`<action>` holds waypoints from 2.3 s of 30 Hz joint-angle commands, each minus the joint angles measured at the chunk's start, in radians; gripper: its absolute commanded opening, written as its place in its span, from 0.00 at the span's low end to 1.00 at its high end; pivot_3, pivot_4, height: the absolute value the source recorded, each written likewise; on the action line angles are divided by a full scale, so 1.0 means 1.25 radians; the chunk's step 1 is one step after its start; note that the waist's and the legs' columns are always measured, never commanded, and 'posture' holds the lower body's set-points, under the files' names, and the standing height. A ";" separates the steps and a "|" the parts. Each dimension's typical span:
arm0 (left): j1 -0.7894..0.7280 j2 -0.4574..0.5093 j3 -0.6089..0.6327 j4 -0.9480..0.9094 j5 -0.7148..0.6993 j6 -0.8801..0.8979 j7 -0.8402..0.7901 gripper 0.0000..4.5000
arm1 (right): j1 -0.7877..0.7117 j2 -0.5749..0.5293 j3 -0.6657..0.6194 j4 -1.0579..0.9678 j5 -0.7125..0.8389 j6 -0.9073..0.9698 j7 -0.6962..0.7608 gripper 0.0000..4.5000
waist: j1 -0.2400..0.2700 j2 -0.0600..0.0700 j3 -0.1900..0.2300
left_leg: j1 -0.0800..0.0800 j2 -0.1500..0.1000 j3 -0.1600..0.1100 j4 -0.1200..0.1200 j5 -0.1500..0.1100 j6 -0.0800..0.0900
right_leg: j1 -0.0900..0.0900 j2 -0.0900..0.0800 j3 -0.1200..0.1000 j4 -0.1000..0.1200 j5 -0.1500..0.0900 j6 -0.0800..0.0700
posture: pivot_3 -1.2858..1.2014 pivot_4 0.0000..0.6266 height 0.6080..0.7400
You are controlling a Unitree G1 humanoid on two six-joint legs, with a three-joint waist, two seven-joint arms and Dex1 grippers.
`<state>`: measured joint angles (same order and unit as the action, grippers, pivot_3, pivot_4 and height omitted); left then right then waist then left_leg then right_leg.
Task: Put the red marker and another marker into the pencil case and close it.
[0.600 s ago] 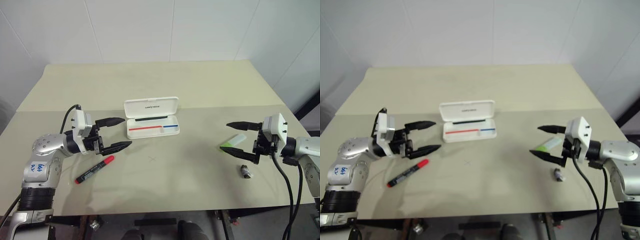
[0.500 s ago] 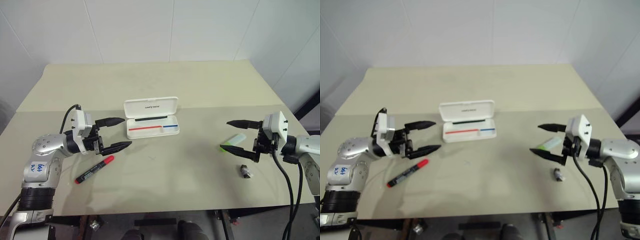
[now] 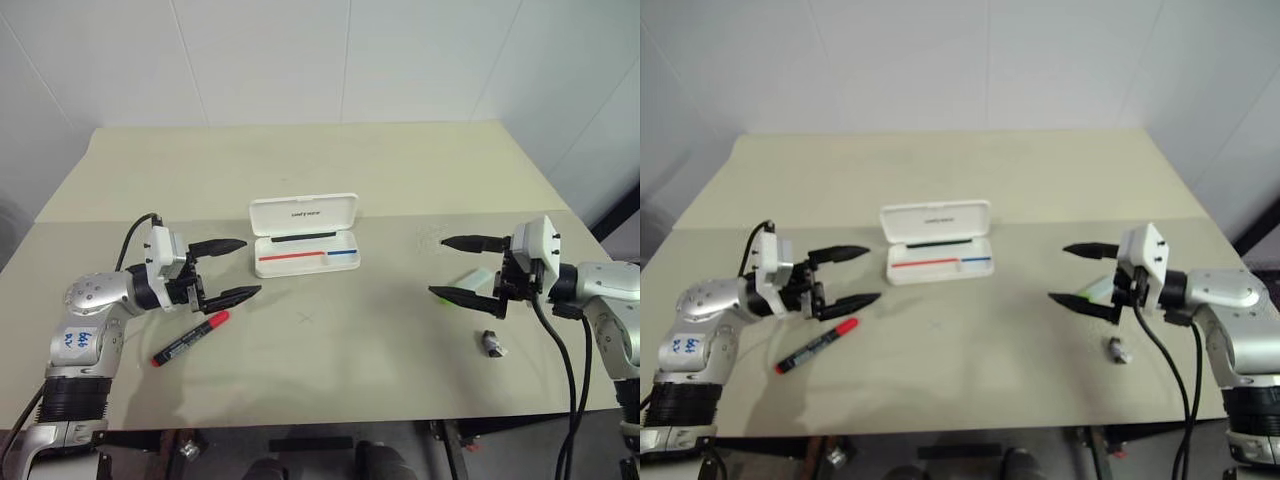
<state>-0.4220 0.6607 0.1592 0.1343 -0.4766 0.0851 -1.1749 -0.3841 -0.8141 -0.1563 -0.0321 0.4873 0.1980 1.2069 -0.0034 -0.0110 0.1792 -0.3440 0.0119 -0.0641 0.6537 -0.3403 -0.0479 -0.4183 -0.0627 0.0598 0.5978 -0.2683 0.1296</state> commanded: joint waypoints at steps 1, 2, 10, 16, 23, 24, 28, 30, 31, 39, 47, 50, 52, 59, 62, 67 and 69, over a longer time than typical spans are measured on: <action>-0.043 -0.006 -0.010 0.043 0.013 -0.026 -0.018 0.86 | 0.000 0.020 0.009 -0.073 0.017 0.010 -0.024 1.00 | 0.000 0.000 0.000 | 0.000 0.000 0.000 0.000 0.000 0.000 | 0.000 0.000 0.000 0.000 0.000 0.000 | 0.52 0.24 1.00; -0.059 -0.010 -0.020 0.065 0.026 -0.034 -0.018 0.80 | 0.000 0.028 0.014 -0.085 0.017 0.014 -0.032 1.00 | 0.000 0.000 0.000 | 0.000 0.000 0.000 0.000 0.000 0.000 | 0.000 0.000 0.000 0.001 0.000 0.000 | 0.52 0.24 1.00; -0.190 -0.051 -0.093 0.281 0.141 -0.151 -0.012 0.65 | 0.003 0.072 0.036 -0.171 0.032 0.051 -0.084 1.00 | 0.002 0.000 0.000 | -0.001 -0.001 0.000 0.004 0.000 0.000 | 0.000 0.000 0.000 0.002 0.000 0.000 | 0.52 0.24 1.00; -0.291 -0.077 -0.133 0.454 0.223 -0.265 -0.012 0.65 | 0.016 0.103 0.055 -0.187 0.020 0.036 -0.101 1.00 | 0.001 0.000 0.000 | -0.001 -0.001 0.000 0.004 0.000 0.000 | 0.000 0.000 0.000 0.004 0.000 0.000 | 0.52 0.24 1.00; -0.369 -0.103 -0.170 0.589 0.288 -0.348 -0.021 0.65 | 0.036 0.126 0.049 -0.200 0.013 0.020 -0.126 1.00 | 0.001 0.000 0.000 | -0.002 -0.001 -0.001 0.004 -0.001 0.001 | 0.000 0.000 -0.001 0.005 0.000 0.001 | 0.52 0.24 1.00; -0.375 -0.107 -0.174 0.600 0.293 -0.353 -0.024 0.65 | 0.040 0.127 0.049 -0.203 0.013 0.018 -0.129 1.00 | 0.001 0.000 0.000 | -0.003 -0.001 -0.001 0.004 -0.001 0.001 | 0.000 0.000 -0.001 0.005 0.000 0.001 | 0.52 0.24 1.00; -0.389 -0.114 -0.188 0.654 0.323 -0.384 -0.030 0.65 | 0.057 0.134 0.044 -0.218 0.013 0.014 -0.145 1.00 | 0.001 0.000 0.000 | -0.007 -0.001 -0.001 0.007 -0.001 0.002 | -0.004 0.000 -0.001 0.006 0.000 0.001 | 0.52 0.24 1.00; -0.396 -0.114 -0.190 0.676 0.333 -0.389 -0.028 0.65 | 0.060 0.136 0.044 -0.222 0.013 0.013 -0.151 1.00 | 0.001 0.000 0.000 | -0.009 -0.001 -0.001 0.007 -0.001 0.002 | -0.006 0.000 -0.001 0.007 0.001 0.001 | 0.52 0.24 1.00; -0.399 -0.113 -0.193 0.685 0.340 -0.388 -0.024 0.65 | 0.061 0.137 0.044 -0.224 0.013 0.012 -0.154 1.00 | 0.001 0.000 0.000 | -0.009 -0.001 -0.001 0.007 -0.001 0.002 | -0.006 0.000 -0.001 0.008 0.001 0.001 | 0.52 0.24 1.00; -0.430 -0.123 -0.208 0.752 0.391 -0.370 0.034 0.65 | 0.071 0.137 0.037 -0.238 0.018 0.008 -0.172 1.00 | 0.001 0.000 0.000 | -0.009 -0.001 -0.001 0.009 -0.001 0.002 | -0.006 0.000 -0.001 0.010 0.001 0.001 | 0.52 0.24 1.00; -0.478 -0.142 -0.234 0.800 0.435 -0.317 0.018 0.65 | 0.073 0.129 0.026 -0.245 0.023 0.005 -0.177 1.00 | 0.001 0.000 0.000 | -0.008 -0.001 -0.001 0.009 -0.001 0.002 | -0.006 0.001 -0.001 0.010 0.001 0.001 | 0.52 0.24 1.00; -0.492 -0.144 -0.243 0.808 0.444 -0.303 0.001 0.58 | 0.065 0.125 0.023 -0.244 0.025 0.005 -0.177 1.00 | 0.000 0.000 0.000 | -0.008 -0.001 -0.001 0.009 -0.001 0.002 | -0.006 0.001 -0.001 0.010 0.001 0.001 | 0.52 0.24 1.00; -0.501 -0.143 -0.249 0.816 0.455 -0.294 -0.002 0.46 | 0.058 0.124 0.021 -0.241 0.025 0.006 -0.177 1.00 | 0.000 0.000 0.000 | -0.008 -0.001 -0.001 0.009 -0.001 0.002 | -0.006 0.001 -0.001 0.010 0.001 0.001 | 0.52 0.24 1.00; -0.502 -0.148 -0.252 0.823 0.472 -0.281 0.001 0.01 | 0.047 0.121 0.019 -0.239 0.025 0.006 -0.178 1.00 | 0.001 0.000 0.000 | -0.008 -0.001 -0.001 0.009 -0.001 0.002 | -0.006 0.001 -0.001 0.010 0.001 0.001 | 0.52 0.24 1.00; -0.497 -0.148 -0.255 0.825 0.475 -0.274 -0.007 0.01 | 0.044 0.120 0.017 -0.238 0.026 0.007 -0.178 1.00 | 0.001 0.000 0.000 | -0.008 -0.001 -0.001 0.009 -0.001 0.002 | -0.006 0.001 0.000 0.011 0.001 0.001 | 0.52 0.24 1.00; -0.484 -0.145 -0.259 0.809 0.473 -0.279 -0.026 0.01 | 0.041 0.119 0.018 -0.232 0.026 0.007 -0.176 1.00 | 0.001 0.000 0.000 | -0.008 -0.001 -0.001 0.009 -0.001 0.002 | -0.006 0.001 0.000 0.011 0.000 0.001 | 0.52 0.24 1.00; -0.480 -0.145 -0.258 0.788 0.465 -0.287 -0.046 0.01 | 0.041 0.119 0.019 -0.230 0.027 0.008 -0.174 1.00 | 0.001 0.000 0.000 | -0.008 -0.001 -0.001 0.009 -0.001 0.002 | -0.006 0.001 0.000 0.011 0.001 0.001 | 0.52 0.24 1.00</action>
<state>-1.0452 0.4806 -0.1448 1.1406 0.0956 -0.2716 -1.1858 -0.3234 -0.6535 -0.0961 -0.2961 0.4999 0.2201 0.9900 -0.0024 -0.0113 0.1791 -0.3541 0.0103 -0.0652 0.6650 -0.3415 -0.0456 -0.4263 -0.0620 0.0594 0.6111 -0.2677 0.1308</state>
